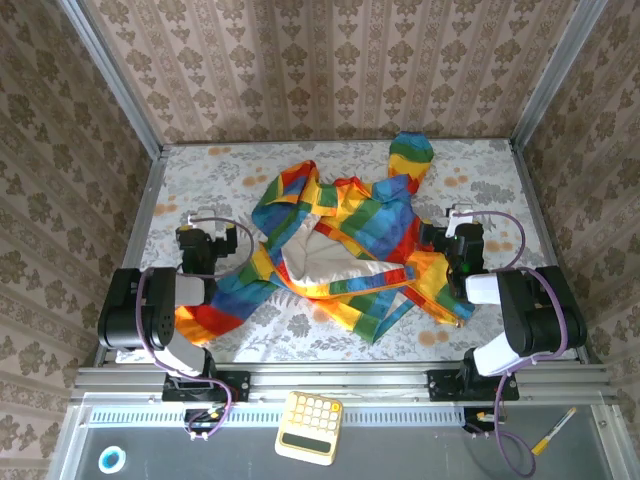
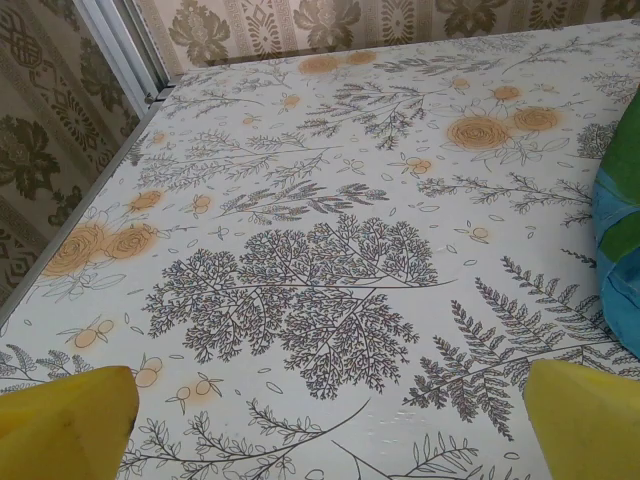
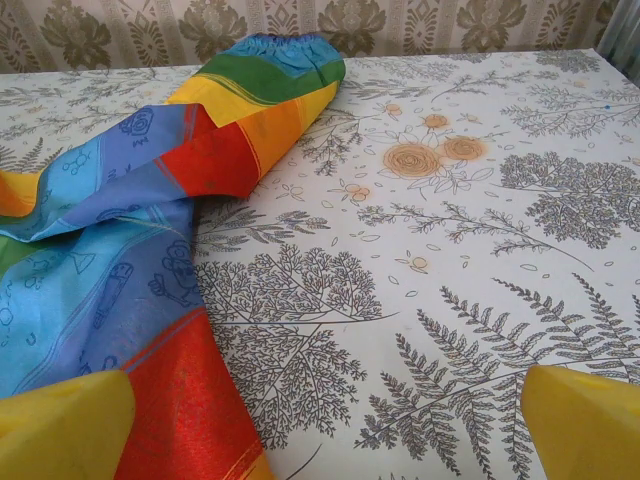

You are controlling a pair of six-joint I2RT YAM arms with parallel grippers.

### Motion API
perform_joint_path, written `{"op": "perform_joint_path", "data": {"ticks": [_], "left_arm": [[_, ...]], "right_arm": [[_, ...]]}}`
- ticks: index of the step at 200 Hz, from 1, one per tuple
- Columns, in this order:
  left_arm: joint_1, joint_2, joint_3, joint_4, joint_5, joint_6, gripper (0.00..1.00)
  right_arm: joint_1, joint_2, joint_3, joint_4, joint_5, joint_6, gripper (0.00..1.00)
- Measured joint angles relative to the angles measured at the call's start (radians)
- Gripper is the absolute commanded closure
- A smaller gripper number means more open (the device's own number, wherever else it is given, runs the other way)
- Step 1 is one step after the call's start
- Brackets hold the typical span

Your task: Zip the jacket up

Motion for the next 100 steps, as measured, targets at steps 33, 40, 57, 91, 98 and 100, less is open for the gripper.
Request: {"op": "perform_joint_path", "data": {"ticks": [33,40,57,91,98,100], "left_arm": [[0.000,0.000,0.000,0.000,0.000,0.000,0.00],[0.000,0.000,0.000,0.000,0.000,0.000,0.00],[0.000,0.000,0.000,0.000,0.000,0.002,0.00],[-0.010,0.000,0.000,0.005,0.000,0.010,0.00],[-0.013,0.000,0.000,0.005,0.000,0.011,0.00],[-0.013,0.000,0.000,0.006,0.000,0.011,0.00]], "right_arm": [[0.000,0.000,0.000,0.000,0.000,0.000,0.00],[0.000,0.000,0.000,0.000,0.000,0.000,0.00],[0.000,0.000,0.000,0.000,0.000,0.000,0.00],[0.000,0.000,0.000,0.000,0.000,0.000,0.00],[0.000,0.000,0.000,0.000,0.000,0.000,0.00],[0.000,0.000,0.000,0.000,0.000,0.000,0.00]]}}
